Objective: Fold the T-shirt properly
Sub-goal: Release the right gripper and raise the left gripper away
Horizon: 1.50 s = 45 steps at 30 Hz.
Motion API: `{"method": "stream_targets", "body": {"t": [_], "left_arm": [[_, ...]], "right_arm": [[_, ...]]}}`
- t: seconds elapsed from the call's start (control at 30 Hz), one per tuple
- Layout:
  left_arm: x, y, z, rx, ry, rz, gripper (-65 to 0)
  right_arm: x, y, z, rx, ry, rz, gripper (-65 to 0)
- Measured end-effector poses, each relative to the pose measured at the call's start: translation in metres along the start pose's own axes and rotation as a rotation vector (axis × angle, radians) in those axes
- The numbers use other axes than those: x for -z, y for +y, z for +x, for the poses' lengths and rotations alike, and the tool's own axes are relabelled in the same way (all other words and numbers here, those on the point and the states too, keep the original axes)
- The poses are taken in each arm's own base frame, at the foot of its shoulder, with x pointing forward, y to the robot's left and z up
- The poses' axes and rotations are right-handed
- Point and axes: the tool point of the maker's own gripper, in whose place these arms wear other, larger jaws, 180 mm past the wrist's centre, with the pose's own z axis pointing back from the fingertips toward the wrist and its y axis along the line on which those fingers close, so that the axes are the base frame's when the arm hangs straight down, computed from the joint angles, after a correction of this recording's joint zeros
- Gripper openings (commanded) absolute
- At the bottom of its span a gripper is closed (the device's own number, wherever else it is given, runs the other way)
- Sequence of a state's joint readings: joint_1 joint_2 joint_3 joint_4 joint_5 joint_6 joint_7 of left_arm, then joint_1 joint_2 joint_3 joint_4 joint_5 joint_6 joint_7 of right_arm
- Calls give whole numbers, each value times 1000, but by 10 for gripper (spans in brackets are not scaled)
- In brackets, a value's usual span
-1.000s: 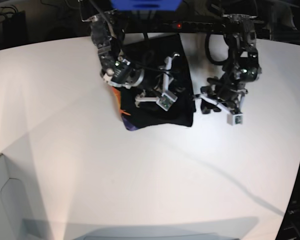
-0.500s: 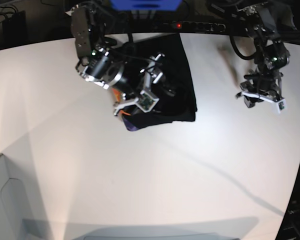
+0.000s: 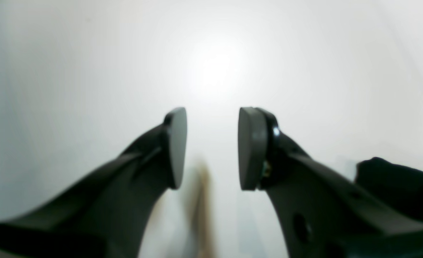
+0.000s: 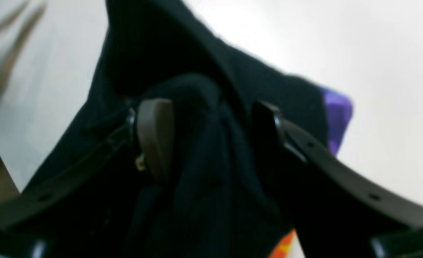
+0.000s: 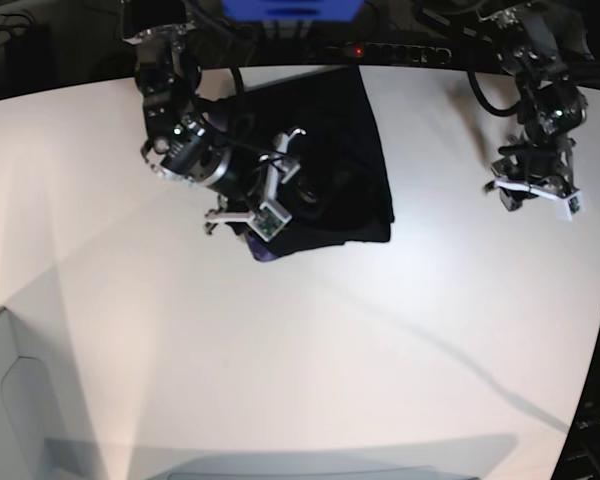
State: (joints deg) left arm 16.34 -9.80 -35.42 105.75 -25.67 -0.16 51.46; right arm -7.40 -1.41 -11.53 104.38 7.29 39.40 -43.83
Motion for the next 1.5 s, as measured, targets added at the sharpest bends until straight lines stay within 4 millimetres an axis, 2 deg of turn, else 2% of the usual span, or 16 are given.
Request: {"method": "stream_targets", "body": {"t": [0.13,0.33,0.4,0.53,0.67,0.8,0.9,1.1,1.2,1.23,1.3,1.5], "left_arm": [[0,1,-1,2,5,3,-416],[0,1,-1,2,5,3,-416],[0,1,-1,2,5,3,-416],[0,1,-2,1,6,2,-416],[0,0,0,1,2,1,-416],[0,0,0,1,2,2,-416],[0,0,0,2,2,2,-416],[0,1,1,4,-1,2,-416],[0,1,2,5,-2,3,-416],[0,1,2,5,-1,3,-416],[0,2,3,2,-3,5,-416],[-14,38,23,-43,-72,92,-416]], "right_arm": [[0,1,1,-1,-5,2,-415],[0,2,-1,2,0,5,-615],[-1,3,-3,0,6,5,-650],[-11,22,-3,-70,13,37,-650],[-17,63,11,-132,-37,132,-650],[-16,95,1,-145,-11,214,-650],[-16,111,0,-170,-8,259,-643],[-20,139,-14,-241,31,351,-466],[-24,147,-23,-275,51,385,-399],[-26,149,-30,-293,67,398,-391],[-28,151,-29,-304,54,410,-390],[-37,135,-35,-358,85,375,-390]]}}
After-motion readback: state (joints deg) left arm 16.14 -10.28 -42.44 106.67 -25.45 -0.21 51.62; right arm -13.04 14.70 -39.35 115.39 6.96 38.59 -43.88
